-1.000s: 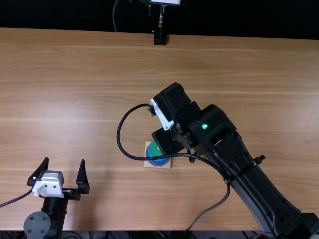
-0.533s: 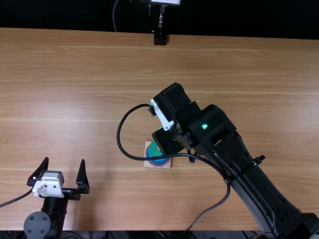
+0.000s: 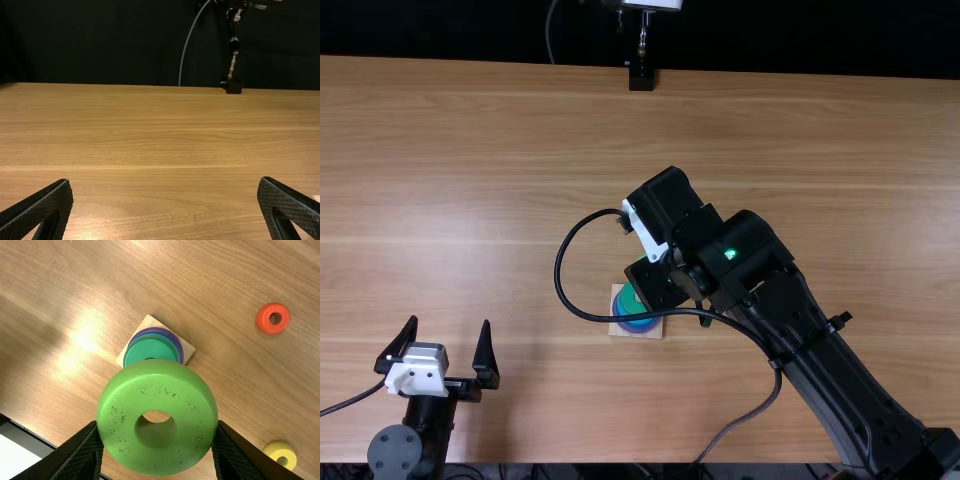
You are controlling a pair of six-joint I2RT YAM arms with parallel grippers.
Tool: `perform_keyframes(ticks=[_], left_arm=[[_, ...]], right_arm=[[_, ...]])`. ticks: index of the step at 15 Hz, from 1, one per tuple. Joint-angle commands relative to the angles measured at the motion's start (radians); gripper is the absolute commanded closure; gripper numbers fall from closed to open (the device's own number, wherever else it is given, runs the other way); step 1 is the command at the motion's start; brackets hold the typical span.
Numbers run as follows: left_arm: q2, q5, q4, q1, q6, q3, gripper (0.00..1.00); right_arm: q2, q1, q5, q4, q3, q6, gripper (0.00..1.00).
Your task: Build the Hanoi tower: stack the rings onto the peg from bottom to top in this color order: purple, dark blue, light blue, dark green, light green, yellow, orange.
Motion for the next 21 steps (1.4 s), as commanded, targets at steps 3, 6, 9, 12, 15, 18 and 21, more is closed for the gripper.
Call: perform_keyframes(ticks=[3,6,9,12,15,18,21], left_arm=[[-0.012,0.008,-0.018,0.007,0.003,-0.016,0.00],[-0.012,0.008,-0.018,0.007,0.003,-0.016,0.00],[-0.012,0.008,-0.018,0.007,0.003,-0.016,0.00],[-0.012,0.008,-0.018,0.007,0.005,-0.016,0.00],[-0.012,0.008,-0.018,0.007,0.005,-0.016,0.00],[-0.012,0.008,-0.018,0.007,0.003,-0.016,0.00],[-0.012,0.008,-0.018,0.007,0.003,-0.016,0.00]], right_arm=[[0.007,0.027,-0.007,0.002,-0.009,0.006,1.00],[0.007,0.040,-0.007,0.002,-0.010,0.006,1.00],[0.008,0.040,-0.007,0.005,-0.010,0.008,1.00],[0.018,0.039,-0.007,0.005,-0.013,0.008,1.00],[0.018,0.039,-0.007,0.007,-0.038,0.008,1.00],[0.024,0.039,-0.007,0.035,-0.061,0.008,1.00],[0.036,0.039,-0.007,0.044,-0.066,0.008,1.00]])
